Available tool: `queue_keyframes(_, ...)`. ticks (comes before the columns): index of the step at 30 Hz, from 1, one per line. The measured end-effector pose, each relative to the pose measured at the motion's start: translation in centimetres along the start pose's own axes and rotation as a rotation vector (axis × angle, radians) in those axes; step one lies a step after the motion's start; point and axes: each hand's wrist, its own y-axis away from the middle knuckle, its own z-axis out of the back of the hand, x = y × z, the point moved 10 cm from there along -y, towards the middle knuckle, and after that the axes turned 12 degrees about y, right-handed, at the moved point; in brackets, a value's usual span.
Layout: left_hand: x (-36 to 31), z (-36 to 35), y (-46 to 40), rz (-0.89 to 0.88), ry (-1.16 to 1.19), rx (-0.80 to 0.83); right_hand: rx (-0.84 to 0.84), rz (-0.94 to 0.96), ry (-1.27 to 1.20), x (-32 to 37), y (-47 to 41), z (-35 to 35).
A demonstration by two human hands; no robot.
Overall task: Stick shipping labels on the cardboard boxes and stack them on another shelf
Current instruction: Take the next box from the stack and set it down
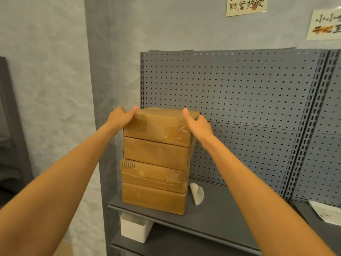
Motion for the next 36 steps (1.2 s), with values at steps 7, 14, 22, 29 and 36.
queue_keyframes(7,2.6,-2.7,-0.9,0.207,0.484,0.17,0.196,-0.223,-0.373,-1.7,-0.9,-3.2)
queue_keyframes(14,3.0,-2.7,-1.2,0.219,0.504,0.098,0.18,-0.269,-0.522,-2.7,-1.5,-3.8)
queue_keyframes(22,2.0,-3.3,0.2,0.204,0.587,0.115,0.135,-0.195,-0.534,-3.1,-0.1,-1.1)
queue_keyframes(29,-0.2,-5.3,2.4,0.188,0.671,0.24,0.05,-0.115,-0.522,-4.9,0.8,2.7)
queue_keyframes(36,-3.5,-8.9,5.4,0.109,0.669,0.357,0.003,0.044,-0.543,-6.6,3.7,8.9)
